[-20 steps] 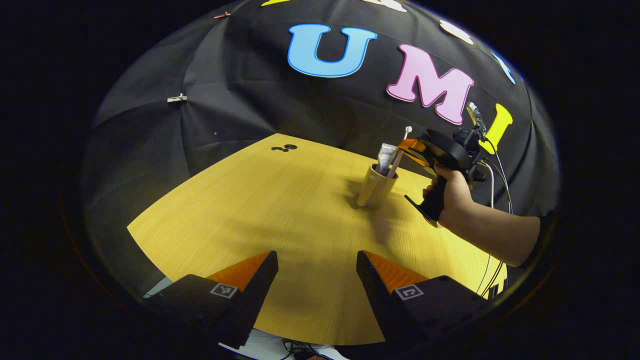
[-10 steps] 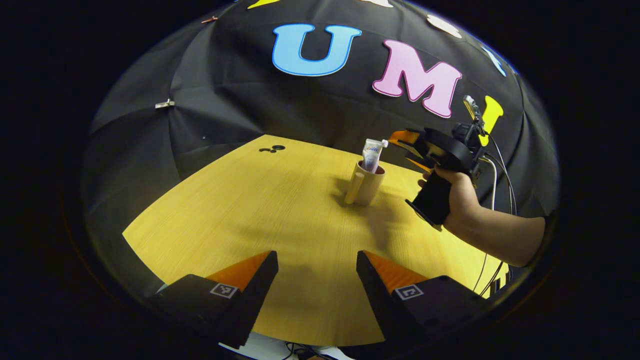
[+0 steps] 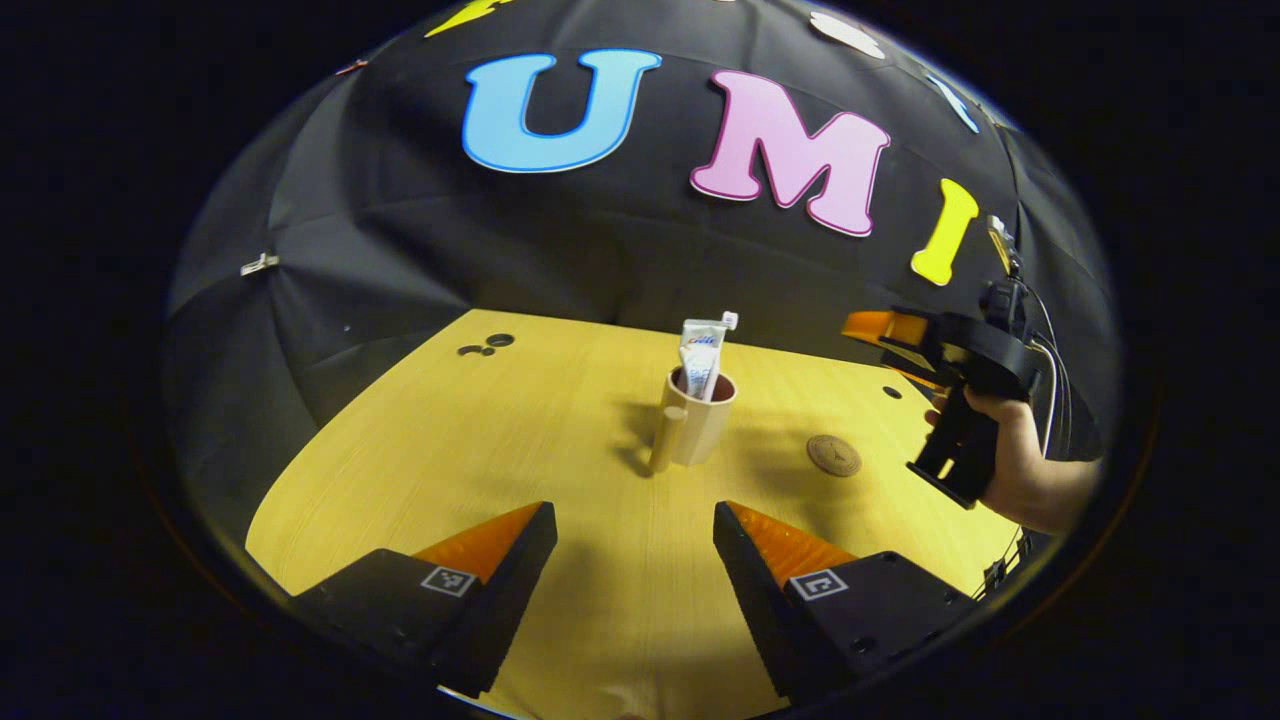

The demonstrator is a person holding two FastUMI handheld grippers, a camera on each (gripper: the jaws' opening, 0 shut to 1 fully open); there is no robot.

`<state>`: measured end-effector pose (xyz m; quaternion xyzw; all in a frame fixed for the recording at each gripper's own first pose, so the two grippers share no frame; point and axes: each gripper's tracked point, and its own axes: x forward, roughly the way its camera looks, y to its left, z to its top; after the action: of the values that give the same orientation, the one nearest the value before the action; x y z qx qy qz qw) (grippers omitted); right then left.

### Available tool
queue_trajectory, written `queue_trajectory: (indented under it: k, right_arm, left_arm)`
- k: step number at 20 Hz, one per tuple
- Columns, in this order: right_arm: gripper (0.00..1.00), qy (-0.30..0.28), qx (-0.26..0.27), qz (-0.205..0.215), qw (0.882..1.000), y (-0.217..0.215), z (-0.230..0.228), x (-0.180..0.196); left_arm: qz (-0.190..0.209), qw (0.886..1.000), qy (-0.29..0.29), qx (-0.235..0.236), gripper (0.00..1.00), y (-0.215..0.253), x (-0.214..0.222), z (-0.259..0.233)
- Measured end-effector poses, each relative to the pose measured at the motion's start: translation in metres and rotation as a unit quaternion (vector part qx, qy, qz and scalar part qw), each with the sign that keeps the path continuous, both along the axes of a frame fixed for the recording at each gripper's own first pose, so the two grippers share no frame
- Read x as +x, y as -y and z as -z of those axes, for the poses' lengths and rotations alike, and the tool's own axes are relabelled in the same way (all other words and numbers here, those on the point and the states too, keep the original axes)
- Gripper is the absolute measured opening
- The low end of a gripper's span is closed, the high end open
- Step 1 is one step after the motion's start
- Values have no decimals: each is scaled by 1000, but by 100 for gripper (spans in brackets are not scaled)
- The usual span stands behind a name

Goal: Put the toothbrush and toothpaste on the desktop into the cup, then pick up the cup and place it on the coaster on the desktop.

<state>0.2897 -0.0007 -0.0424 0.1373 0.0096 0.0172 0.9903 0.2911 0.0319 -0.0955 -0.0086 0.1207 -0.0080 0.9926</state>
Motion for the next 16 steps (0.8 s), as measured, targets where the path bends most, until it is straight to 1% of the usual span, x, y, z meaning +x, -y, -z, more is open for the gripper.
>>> queue_trajectory:
  k: [2, 5, 7, 9, 12, 15, 16]
  right_arm:
    - [98, -9, -7, 20, 1000, 35, 4, -8]
    - [98, -22, -17, 49, 998, 85, 8, -21]
    - [98, -28, -21, 69, 997, 116, 12, -31]
    - [98, -41, -21, 84, 995, 141, 22, -40]
    - [98, -61, -17, 99, 993, 167, 36, -56]
    - [98, -77, -25, 109, 991, 186, 51, -70]
    - [98, -83, -24, 110, 990, 191, 55, -75]
  left_arm:
    - [20, 1000, -6, 4, 98, 6, 24, -4]
    - [77, 996, -37, -1, 97, 24, 56, 3]
    - [90, 995, -53, 6, 97, 22, 78, 6]
    - [93, 993, -68, 18, 97, 15, 97, 12]
    - [107, 990, -85, 32, 97, 14, 124, 22]
    - [147, 981, -117, 38, 96, 29, 142, 30]
    - [154, 979, -126, 40, 95, 30, 148, 32]
